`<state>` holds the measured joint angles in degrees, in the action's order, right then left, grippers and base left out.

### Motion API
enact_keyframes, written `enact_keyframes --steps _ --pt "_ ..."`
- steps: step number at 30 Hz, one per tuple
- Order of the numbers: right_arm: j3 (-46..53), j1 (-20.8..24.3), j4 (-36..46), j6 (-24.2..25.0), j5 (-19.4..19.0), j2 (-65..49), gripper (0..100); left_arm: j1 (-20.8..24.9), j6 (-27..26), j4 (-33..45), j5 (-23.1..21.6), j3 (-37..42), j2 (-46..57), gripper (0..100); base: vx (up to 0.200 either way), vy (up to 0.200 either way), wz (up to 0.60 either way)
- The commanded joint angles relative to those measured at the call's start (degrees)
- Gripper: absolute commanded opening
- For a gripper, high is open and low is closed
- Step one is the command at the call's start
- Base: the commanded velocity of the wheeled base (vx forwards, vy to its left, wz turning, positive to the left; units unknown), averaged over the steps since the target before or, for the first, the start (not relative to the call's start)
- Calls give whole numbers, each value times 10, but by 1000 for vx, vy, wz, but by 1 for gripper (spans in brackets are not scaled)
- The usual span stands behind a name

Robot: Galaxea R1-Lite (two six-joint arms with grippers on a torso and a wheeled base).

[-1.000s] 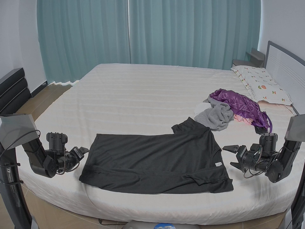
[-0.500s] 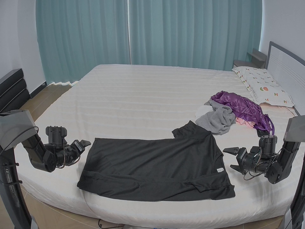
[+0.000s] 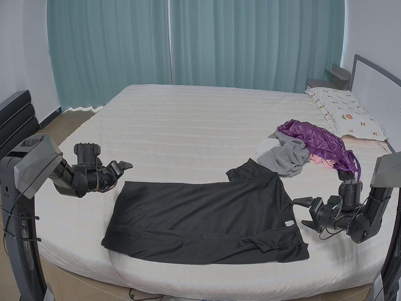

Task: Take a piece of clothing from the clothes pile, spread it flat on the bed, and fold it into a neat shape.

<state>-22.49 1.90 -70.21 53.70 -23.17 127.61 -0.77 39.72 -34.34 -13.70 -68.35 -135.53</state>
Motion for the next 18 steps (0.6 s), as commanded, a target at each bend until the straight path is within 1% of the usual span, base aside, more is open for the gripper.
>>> enact_keyframes --steps 1,4,8,11,18 --pt "4 4 -3 -3 -1 8 100 4 -39 52 -19 -117 -95 100 0 0 0" --pt "11 6 -20 -4 0 14 100 6 -41 61 -19 -160 -125 100 0 0 0" --pt "25 7 -56 -5 0 26 100 6 -48 67 -14 -195 -163 100 0 0 0" --pt "30 11 -76 -5 1 35 100 4 -49 68 -13 -199 -167 100 0 0 0" --pt "32 11 -79 -5 1 36 100 3 -47 62 0 -202 -169 100 0 0 0"
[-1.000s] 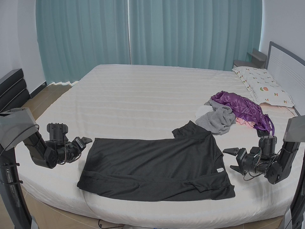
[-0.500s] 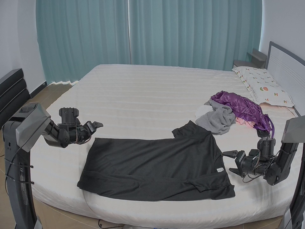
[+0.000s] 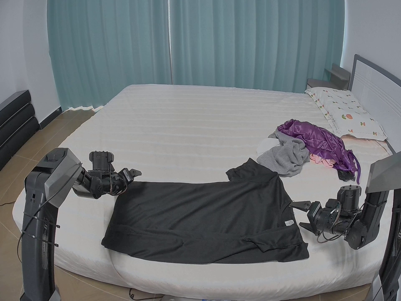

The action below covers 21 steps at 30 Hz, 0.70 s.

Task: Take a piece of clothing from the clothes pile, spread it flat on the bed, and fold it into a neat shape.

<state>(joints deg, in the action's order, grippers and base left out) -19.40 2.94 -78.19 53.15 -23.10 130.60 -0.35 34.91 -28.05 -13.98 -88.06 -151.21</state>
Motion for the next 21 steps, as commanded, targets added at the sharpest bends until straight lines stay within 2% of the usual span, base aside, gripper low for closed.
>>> enact_keyframes --steps 1,20,21 --pt "1 1 1 0 0 6 100 -1 2 -1 3 -7 -14 100 0 0 0" --pt "1 1 0 0 0 6 100 -2 3 7 30 -81 -60 100 0 0 0" --pt "1 1 0 0 0 6 100 -2 4 7 32 -83 -61 0 0 0 0"
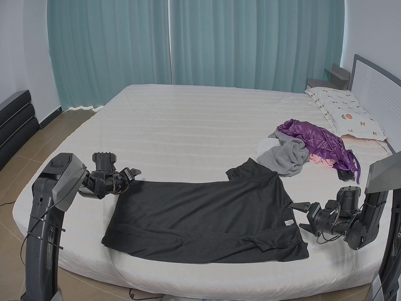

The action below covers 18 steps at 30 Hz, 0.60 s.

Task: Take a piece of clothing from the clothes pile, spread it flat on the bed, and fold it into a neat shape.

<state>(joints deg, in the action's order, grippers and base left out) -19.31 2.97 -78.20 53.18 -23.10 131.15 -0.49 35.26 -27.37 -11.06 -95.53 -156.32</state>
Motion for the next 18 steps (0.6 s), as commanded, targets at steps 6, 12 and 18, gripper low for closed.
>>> enact_keyframes --steps 6,12,18 --pt "1 0 0 0 0 0 100 -1 22 -5 31 -21 -11 0 0 0 0" --pt "1 0 0 0 0 0 100 -1 34 -8 60 -30 -14 0 0 0 0" --pt "-2 0 -1 0 1 1 100 -1 34 -11 65 -26 -13 0 0 0 0"
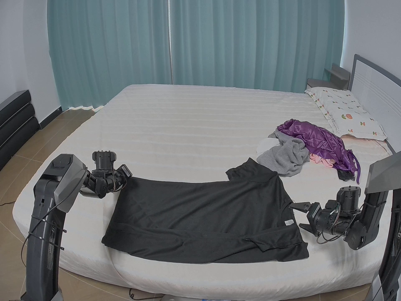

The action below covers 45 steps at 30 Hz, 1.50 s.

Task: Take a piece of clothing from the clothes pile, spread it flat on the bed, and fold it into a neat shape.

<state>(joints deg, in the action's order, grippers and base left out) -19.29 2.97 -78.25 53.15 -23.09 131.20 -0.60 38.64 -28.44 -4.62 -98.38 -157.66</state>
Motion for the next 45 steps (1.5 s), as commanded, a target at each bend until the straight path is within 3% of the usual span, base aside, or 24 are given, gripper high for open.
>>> enact_keyframes --steps 1,9,14,17,18,22,28,39,40,45 --pt "-6 -1 0 1 1 0 100 0 3 0 1 6 2 0 0 0 0" --pt "-99 16 29 -2 11 0 100 0 25 1 12 21 10 0 0 0 0" --pt "-215 19 140 -34 22 16 100 2 27 0 9 43 22 0 0 0 0" --pt "-333 31 216 -83 79 61 100 2 27 1 9 44 22 0 0 0 0" --pt "-333 31 216 -83 79 61 100 2 27 1 9 44 22 0 0 0 0" --pt "-489 42 354 -136 112 122 100 2 27 1 9 44 21 0 0 0 0" --pt "-639 48 433 -179 181 193 100 2 27 1 10 44 20 0 0 0 0" --pt "-749 28 523 -194 187 249 100 2 27 1 10 44 19 0 0 0 0" --pt "-749 28 529 -194 187 249 0 2 27 1 10 44 19 0 0 0 0" --pt "-738 21 545 -194 186 235 0 2 27 1 10 44 18 0 0 0 0"
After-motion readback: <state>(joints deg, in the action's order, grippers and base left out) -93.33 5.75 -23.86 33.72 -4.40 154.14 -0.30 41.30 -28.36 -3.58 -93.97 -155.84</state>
